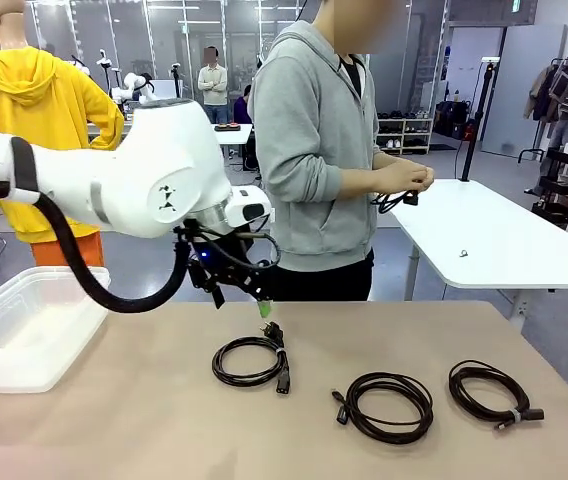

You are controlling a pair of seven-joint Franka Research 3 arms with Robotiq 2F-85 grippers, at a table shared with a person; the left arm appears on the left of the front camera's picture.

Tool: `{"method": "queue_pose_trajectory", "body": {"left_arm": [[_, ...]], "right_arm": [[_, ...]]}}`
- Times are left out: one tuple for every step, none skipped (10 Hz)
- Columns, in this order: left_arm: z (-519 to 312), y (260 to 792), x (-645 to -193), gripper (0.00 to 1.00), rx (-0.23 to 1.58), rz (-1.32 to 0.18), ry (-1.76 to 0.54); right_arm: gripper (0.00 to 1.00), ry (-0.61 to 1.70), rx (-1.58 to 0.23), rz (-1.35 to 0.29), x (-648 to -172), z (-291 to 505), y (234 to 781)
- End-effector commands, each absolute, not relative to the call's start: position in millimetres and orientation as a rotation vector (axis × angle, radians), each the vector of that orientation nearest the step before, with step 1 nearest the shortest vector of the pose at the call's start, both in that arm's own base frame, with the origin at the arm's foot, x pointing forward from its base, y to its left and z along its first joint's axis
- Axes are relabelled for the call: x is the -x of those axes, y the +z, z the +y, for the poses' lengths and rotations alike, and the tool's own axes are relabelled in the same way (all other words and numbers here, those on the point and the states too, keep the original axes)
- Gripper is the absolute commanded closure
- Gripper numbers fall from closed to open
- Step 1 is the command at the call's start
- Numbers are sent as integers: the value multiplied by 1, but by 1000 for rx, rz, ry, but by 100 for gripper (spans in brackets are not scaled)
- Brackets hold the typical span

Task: Organize and store the cables.
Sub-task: Place the Power Cable into the Organizing box.

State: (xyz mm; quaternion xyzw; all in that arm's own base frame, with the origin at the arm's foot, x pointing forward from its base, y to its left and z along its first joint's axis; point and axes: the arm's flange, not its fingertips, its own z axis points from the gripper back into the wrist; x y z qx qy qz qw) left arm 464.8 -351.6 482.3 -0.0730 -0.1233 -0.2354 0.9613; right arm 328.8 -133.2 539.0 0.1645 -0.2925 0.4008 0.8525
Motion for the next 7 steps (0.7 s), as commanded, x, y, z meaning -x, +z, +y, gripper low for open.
{"method": "queue_pose_trajectory", "body": {"left_arm": [[-365,490,-472,0,130,-255,-459],[-352,482,-465,0,148,-250,-477],[-352,482,-465,0,148,-250,-477],[-352,482,-465,0,148,-250,-477],[-352,482,-465,0,148,-250,-477],[-352,482,-465,0,148,-250,-477],[-359,482,-470,0,143,-254,-469]], "right_arm": [[0,821,-359,-611,-330,-131,543],[0,821,-359,-611,-330,-131,543],[0,821,-359,-611,-330,-131,543],[0,821,-359,-611,-330,-131,543],[0,821,-359,-611,-330,-131,543],[0,821,-359,-611,-330,-131,543],[0,821,-359,-611,-330,-131,543]]}}
